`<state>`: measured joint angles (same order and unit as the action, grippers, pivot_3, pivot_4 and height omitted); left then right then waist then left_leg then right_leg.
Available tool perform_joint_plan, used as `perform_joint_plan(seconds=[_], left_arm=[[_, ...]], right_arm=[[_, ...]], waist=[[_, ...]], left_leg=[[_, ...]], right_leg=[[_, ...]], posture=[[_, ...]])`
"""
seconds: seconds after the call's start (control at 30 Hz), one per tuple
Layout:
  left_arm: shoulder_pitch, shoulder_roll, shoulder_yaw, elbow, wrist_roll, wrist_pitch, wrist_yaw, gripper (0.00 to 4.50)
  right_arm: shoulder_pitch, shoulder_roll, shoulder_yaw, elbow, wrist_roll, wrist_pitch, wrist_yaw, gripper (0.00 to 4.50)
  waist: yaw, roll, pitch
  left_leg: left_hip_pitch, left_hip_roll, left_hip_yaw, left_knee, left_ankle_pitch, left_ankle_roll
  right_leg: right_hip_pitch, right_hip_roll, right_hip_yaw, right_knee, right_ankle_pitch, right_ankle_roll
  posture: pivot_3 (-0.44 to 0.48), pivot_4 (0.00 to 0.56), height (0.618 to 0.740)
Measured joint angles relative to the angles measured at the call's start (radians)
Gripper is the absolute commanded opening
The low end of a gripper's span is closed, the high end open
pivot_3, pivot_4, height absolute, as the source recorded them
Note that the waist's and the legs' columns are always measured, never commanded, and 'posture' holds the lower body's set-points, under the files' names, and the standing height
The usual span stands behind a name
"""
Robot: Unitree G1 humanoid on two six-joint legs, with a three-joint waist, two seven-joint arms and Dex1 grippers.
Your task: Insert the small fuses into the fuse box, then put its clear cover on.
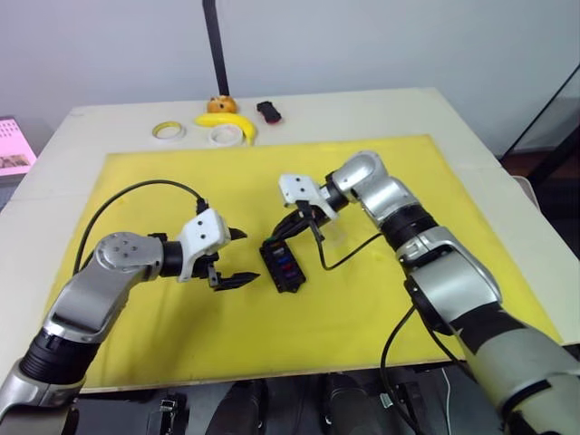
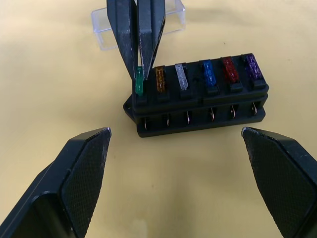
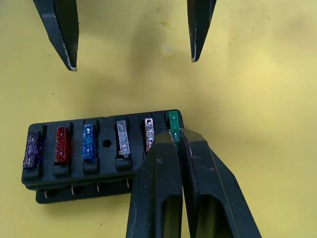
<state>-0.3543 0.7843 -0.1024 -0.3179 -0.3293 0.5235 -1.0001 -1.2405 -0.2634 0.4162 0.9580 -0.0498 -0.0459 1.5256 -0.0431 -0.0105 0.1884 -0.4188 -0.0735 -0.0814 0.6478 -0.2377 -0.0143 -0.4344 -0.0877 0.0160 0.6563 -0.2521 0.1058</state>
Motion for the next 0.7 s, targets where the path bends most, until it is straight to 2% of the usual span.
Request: perform_joint_plan(seconds=[0.33,0.7], left_arm=[[0.012,0.000,0.001,-0.003,-0.002,0.000,0.012,4.44],[0.022,0.000,0.001,-0.011,-0.006,0.011,0.027,4.44]], right_arm=[[-0.046,0.016,-0.001,0.125,-0.048,-0.088,-0.007,0.00],[-0.052,0.030,-0.023,0.147,-0.065,-0.106,0.005,0.00]], waist=[[-0.001,0.000,0.000],[-0.001,0.000,0.000]], left_leg=[[0.002,0.000,0.000,0.000,0.000,0.000],[0.004,0.000,0.000,-0.001,0.000,0.000]], right_leg=[[0.001,0.000,0.000,0.001,0.000,0.000],[0.002,0.000,0.001,0.001,0.000,0.000]], posture=[[0.000,0.150,0.740],[0.000,0.150,0.740]])
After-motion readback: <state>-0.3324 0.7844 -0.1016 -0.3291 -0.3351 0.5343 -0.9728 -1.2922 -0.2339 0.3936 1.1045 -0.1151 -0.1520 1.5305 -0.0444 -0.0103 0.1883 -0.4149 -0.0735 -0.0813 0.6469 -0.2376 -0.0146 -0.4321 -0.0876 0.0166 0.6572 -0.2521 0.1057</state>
